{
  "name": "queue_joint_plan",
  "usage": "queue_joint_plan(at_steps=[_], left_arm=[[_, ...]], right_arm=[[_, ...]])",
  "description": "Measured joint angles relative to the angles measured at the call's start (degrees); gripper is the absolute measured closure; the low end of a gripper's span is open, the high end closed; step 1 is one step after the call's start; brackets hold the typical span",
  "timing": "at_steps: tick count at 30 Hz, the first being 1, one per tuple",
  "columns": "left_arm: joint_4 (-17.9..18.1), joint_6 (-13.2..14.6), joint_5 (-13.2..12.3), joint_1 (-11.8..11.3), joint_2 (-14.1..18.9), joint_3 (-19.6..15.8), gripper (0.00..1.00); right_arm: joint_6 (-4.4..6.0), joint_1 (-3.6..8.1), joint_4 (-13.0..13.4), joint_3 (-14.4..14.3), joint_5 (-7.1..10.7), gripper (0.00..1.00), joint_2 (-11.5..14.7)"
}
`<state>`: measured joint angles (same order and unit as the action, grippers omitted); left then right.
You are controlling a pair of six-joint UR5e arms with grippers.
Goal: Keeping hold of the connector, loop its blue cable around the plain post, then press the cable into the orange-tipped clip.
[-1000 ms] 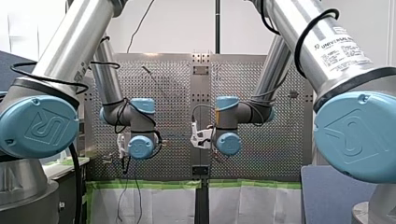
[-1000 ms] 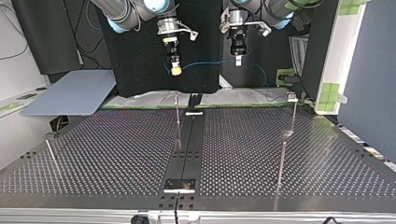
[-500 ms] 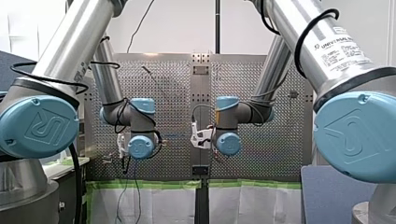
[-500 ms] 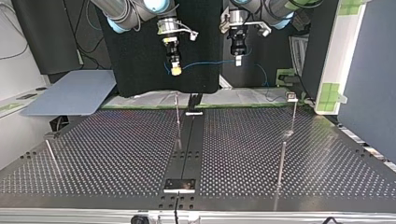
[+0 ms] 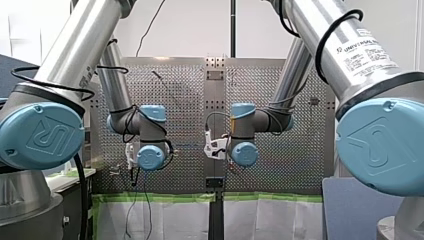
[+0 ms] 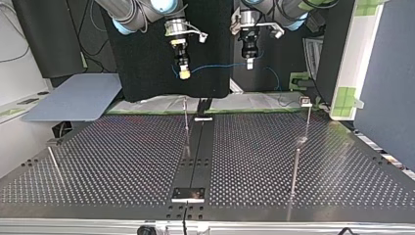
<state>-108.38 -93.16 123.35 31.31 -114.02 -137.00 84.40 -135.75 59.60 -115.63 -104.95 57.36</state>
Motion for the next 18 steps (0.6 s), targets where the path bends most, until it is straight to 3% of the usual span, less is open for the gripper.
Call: queue_joint_plan(at_steps=[9, 13, 18], left_arm=[[-0.3, 0.3, -0.1, 0.4, -0.3, -0.4, 1.00], [-1.8, 0.9, -0.2, 2.0, -2.1, -1.8, 1.00], [-2.5, 1.0, -0.2, 2.7, -3.9, -2.3, 1.00]], right_arm=[[-0.04, -0.26, -0.3, -0.1, 0.26, 1.00, -0.2], [-0.08, -1.29, -1.9, -0.2, 1.91, 1.00, -1.9], [-0.09, -1.63, -4.7, -0.2, 4.66, 1.00, -4.7]])
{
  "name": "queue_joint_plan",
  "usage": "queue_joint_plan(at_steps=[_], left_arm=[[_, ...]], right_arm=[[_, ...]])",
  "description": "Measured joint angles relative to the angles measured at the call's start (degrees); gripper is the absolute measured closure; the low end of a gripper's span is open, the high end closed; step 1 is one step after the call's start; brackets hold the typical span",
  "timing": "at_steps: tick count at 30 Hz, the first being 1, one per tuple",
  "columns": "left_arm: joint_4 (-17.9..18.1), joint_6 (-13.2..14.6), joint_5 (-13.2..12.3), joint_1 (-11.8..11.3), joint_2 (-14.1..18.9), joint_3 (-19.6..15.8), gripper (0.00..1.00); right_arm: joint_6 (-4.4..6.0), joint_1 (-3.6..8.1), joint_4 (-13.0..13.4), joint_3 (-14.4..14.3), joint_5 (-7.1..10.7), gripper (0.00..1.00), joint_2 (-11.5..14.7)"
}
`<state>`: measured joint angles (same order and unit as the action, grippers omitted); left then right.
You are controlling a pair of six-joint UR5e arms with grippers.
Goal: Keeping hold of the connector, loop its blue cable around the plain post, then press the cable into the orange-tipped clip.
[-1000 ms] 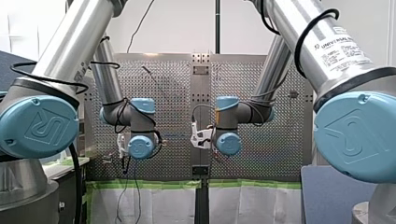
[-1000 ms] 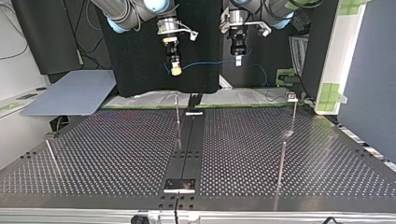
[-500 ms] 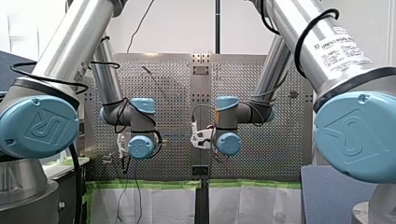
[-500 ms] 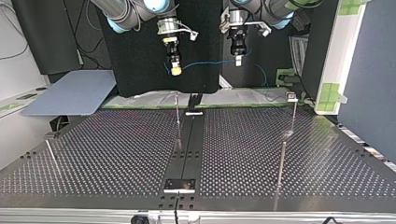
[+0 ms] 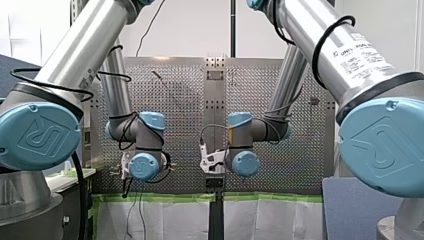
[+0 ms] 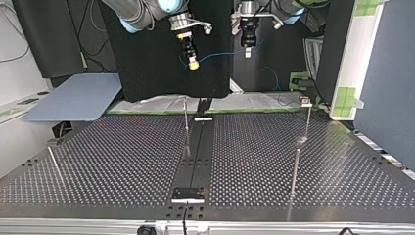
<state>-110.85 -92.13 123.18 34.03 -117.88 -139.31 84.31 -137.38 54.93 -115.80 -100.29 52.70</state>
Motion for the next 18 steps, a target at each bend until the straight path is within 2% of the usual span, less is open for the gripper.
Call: queue_joint_plan(at_steps=[3, 8, 18], left_arm=[[-0.1, 0.0, 0.0, 0.1, -0.2, 0.0, 1.00], [-0.1, 0.0, 0.0, 0.1, -0.2, -0.1, 1.00], [0.6, -0.6, 0.1, -0.4, 0.1, -0.2, 1.00]], right_arm=[[0.00, -0.02, -1.8, 0.0, 1.19, 1.00, -1.8], [0.00, -0.03, -4.4, 0.0, 1.70, 1.00, -4.2], [0.19, 0.11, -5.3, -0.1, 1.88, 1.00, -4.5]])
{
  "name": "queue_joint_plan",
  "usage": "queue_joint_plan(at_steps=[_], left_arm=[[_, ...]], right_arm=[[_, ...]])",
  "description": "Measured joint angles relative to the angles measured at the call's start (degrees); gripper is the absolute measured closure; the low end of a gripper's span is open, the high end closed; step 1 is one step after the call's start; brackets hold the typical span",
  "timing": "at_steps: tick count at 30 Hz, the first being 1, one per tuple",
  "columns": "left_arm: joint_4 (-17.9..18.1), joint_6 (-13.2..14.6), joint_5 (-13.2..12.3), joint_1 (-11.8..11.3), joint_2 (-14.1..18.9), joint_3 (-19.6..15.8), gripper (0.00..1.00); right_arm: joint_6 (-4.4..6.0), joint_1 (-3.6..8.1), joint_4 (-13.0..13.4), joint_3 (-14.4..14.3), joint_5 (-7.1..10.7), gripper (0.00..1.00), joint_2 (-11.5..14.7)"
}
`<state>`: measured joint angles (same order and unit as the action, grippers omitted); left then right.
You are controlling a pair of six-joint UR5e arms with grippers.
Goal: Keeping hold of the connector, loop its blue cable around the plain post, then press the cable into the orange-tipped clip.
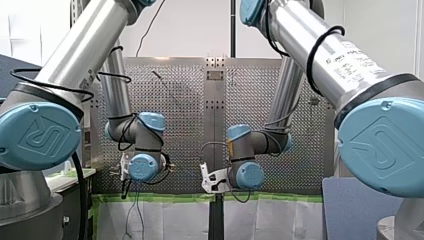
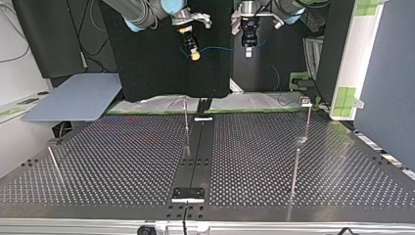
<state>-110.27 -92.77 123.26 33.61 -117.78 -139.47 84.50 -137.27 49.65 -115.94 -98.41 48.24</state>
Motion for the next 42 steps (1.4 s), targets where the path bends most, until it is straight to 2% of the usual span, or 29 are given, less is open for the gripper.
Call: queue_joint_plan(at_steps=[4, 9, 17, 20, 23, 32, 38, 42], left_arm=[[0.7, -1.8, 0.5, -0.6, 1.7, 0.3, 1.00], [-1.4, -3.8, 1.3, -1.3, 4.6, 1.1, 1.00], [-5.7, -4.7, 4.2, -2.0, 9.0, 5.0, 1.00], [-7.3, -5.6, 4.8, -2.3, 10.6, 6.6, 1.00], [-8.9, -6.9, 4.8, -2.4, 12.2, 8.2, 1.00], [-13.8, -9.3, 5.5, -3.4, 17.1, 13.1, 1.00], [-17.1, -9.4, 7.8, -4.8, 20.4, 16.4, 1.00], [-19.1, -9.4, 8.3, -5.8, 22.3, 18.3, 1.00]], right_arm=[[1.39, 0.28, -1.4, -0.1, -0.52, 1.00, 1.4], [4.14, 0.53, -4.2, 0.5, -0.04, 1.00, 4.1], [8.76, 1.05, -8.8, 4.4, 0.62, 1.00, 8.8], [9.90, 1.22, -10.3, 5.9, 0.68, 1.00, 10.3], [10.45, 1.32, -12.0, 7.7, 0.80, 1.00, 12.0], [10.88, 1.71, -16.7, 12.4, 0.92, 1.00, 16.7], [12.09, 2.40, -19.9, 15.5, 0.96, 1.00, 19.8], [12.59, 2.86, -22.0, 17.6, 1.52, 1.00, 22.0]])
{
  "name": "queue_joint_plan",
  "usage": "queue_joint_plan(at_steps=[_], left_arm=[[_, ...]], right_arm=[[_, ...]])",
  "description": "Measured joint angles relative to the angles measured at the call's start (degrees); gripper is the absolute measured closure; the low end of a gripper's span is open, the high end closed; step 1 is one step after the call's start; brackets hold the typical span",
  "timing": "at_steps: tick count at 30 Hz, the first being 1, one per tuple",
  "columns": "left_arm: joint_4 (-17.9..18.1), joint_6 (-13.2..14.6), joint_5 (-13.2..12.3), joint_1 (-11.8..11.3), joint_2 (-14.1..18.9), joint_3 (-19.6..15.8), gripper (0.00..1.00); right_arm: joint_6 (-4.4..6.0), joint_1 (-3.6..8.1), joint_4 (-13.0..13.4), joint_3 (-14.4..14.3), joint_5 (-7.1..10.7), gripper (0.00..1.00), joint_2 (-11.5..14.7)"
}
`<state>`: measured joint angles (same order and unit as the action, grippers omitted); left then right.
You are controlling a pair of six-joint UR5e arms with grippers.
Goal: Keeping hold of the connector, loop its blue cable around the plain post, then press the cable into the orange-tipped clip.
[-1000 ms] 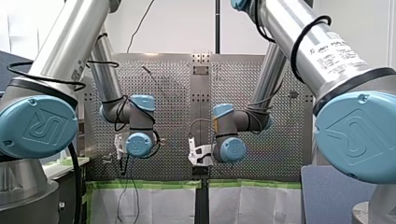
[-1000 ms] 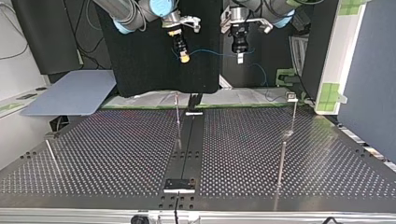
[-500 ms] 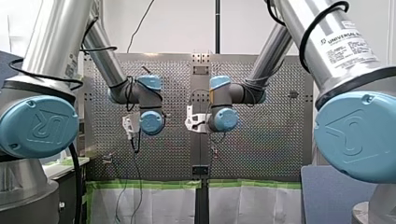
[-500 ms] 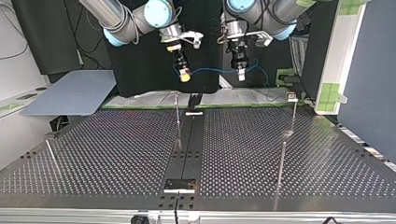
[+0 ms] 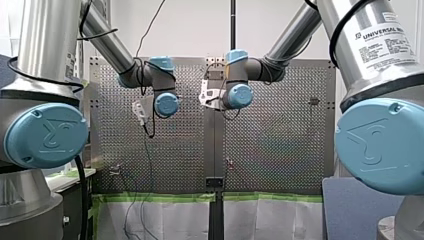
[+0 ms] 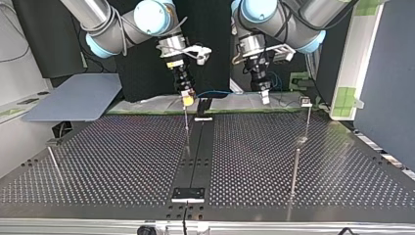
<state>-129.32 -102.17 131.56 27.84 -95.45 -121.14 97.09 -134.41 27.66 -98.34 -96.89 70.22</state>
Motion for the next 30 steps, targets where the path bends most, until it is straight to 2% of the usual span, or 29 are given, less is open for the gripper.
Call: queue_joint_plan(at_steps=[10, 18, 24, 30], left_arm=[[-5.1, -0.3, 0.0, -2.1, 5.1, 5.1, 1.00], [-9.8, -0.4, 0.2, -3.7, 9.8, 8.8, 1.00], [-12.9, -0.2, -0.3, -4.6, 12.9, 10.0, 1.00], [-16.0, -0.2, -2.9, -7.3, 16.0, 12.8, 1.00]], right_arm=[[0.06, 0.82, -5.1, 5.0, 1.78, 1.00, 5.1], [-0.18, 1.29, -9.7, 9.5, 4.94, 1.00, 9.4], [-0.06, 1.68, -12.9, 12.7, 5.82, 1.00, 9.9], [-0.01, 2.22, -16.0, 15.8, 7.05, 1.00, 8.8]])
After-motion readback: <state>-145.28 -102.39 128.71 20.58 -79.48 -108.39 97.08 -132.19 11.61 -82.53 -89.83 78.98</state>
